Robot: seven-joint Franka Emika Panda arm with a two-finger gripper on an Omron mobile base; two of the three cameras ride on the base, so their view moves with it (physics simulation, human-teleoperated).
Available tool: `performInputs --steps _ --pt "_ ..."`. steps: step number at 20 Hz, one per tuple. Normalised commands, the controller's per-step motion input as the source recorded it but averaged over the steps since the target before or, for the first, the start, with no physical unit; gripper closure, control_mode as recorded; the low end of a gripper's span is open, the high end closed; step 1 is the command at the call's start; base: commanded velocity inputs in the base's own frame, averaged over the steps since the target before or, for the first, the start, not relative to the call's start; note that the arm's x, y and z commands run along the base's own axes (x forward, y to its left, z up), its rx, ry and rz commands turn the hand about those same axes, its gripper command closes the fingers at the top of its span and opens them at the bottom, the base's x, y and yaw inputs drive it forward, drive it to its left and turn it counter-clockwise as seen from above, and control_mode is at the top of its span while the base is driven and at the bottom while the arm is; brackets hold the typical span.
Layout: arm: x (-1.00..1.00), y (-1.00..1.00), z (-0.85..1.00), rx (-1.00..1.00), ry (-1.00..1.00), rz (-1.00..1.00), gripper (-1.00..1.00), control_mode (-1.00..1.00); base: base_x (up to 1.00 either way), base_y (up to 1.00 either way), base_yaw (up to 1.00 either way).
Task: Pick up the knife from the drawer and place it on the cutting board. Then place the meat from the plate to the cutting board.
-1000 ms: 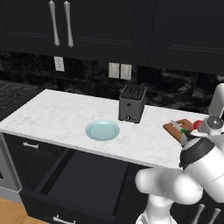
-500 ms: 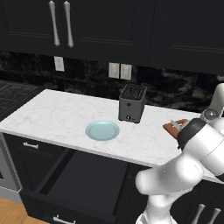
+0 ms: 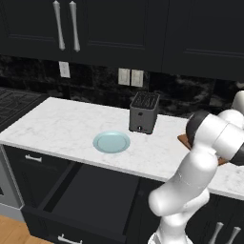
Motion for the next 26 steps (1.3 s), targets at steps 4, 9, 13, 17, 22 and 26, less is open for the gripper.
performInputs --steps 4,9,13,17,22,26 --pt "0.21 -0.39 -0.28 0.0 0.05 0.11 -1.0 -1.0 0.0 0.0 0.0" --pt "0.08 -0.41 -0.13 0.0 0.02 0.11 -1.0 -1.0 0.0 0.0 0.0" --pt "-0.23 -0.06 0.0 0.0 0.0 0.09 -1.0 -1.0 0.0 0.0 0.0" --pt "-0.31 0.0 0.0 0.0 0.0 0.05 -1.0 -1.0 0.0 0.0 0.0" --pt "-0.09 -0.02 0.51 0.04 0.0 0.0 -1.0 -1.0 0.0 0.0 0.0" --pt "-0.13 -0.26 0.8 0.1 0.0 0.0 -1.0 -1.0 0.0 0.0 0.0"
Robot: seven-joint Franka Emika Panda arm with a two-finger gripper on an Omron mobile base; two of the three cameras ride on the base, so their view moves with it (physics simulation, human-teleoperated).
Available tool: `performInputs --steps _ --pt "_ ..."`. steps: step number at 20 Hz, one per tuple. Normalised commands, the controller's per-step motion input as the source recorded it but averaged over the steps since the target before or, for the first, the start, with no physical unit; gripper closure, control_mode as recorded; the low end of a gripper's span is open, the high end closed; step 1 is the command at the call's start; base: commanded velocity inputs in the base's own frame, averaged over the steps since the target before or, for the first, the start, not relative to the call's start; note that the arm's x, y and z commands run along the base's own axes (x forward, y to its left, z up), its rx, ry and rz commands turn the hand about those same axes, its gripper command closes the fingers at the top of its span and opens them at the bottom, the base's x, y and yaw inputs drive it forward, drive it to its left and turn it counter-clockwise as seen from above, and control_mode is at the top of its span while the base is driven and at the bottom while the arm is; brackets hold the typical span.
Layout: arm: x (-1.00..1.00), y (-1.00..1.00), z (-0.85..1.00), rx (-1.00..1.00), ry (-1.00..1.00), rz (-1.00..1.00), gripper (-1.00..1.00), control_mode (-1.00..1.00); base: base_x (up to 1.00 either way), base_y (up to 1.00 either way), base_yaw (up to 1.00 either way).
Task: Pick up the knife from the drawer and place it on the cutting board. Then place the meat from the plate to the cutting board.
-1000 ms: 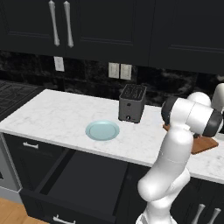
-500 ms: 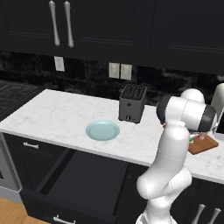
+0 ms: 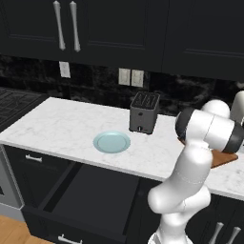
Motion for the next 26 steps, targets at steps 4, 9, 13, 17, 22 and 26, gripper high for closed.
performInputs --steps 4,9,13,17,22,26 --pt "-0.17 -0.36 0.84 0.11 0.0 0.0 -1.0 -1.0 0.0 0.0 0.0" --pt "-0.15 -0.29 0.95 0.12 0.0 0.0 -1.0 -1.0 0.0 0.0 0.0" --pt "-0.14 -0.23 1.0 0.12 0.0 0.0 -1.0 -1.0 0.0 0.0 0.0" --pt "-0.59 -0.26 0.9 0.09 0.0 0.0 -1.0 -1.0 0.0 0.0 0.0" --pt "-0.55 -0.12 0.91 0.08 0.02 0.0 -1.0 -1.0 0.0 0.0 0.0" --pt "0.0 -0.02 1.0 0.1 0.14 0.0 -1.0 -1.0 0.0 0.0 0.0"
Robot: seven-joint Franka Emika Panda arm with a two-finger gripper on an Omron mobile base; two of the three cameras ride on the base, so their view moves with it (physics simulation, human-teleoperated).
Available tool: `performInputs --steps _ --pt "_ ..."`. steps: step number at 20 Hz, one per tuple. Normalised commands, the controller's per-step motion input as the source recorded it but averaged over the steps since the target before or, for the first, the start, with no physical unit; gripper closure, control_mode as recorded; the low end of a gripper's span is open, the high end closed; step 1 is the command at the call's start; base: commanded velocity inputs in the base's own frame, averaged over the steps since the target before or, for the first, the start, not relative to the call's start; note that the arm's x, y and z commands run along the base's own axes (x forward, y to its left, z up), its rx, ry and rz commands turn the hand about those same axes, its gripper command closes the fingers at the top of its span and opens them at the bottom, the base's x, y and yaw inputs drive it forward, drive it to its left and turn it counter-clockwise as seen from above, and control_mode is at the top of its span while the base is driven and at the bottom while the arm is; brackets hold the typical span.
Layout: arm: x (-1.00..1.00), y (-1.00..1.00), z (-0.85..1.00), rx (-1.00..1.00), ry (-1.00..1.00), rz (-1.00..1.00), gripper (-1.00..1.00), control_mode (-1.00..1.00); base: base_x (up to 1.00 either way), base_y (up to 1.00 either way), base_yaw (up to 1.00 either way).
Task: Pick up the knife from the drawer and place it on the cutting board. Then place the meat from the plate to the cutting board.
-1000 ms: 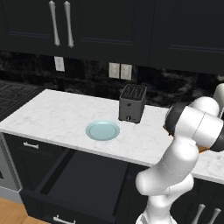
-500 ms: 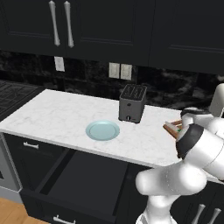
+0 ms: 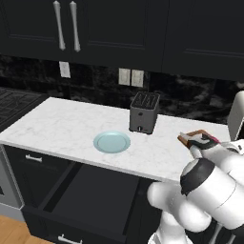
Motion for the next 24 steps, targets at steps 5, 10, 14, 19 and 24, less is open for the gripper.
performInputs --steps 5,10,14,19,24 --pt "-0.03 -0.24 1.0 0.1 0.26 -0.02 -1.0 -1.0 0.0 0.0 0.0" --pt "-0.39 -0.32 1.0 0.07 0.21 -0.01 -1.0 -1.0 0.0 0.0 0.0" --pt "-0.89 -0.28 0.77 0.01 0.05 0.0 -1.0 -1.0 0.0 0.0 0.0" --pt "-1.0 -0.21 0.59 0.0 0.0 0.0 -1.0 -1.0 0.0 0.0 0.0" --pt "-0.96 -0.01 0.36 0.0 -0.02 0.0 -1.0 -1.0 0.0 0.0 0.0"
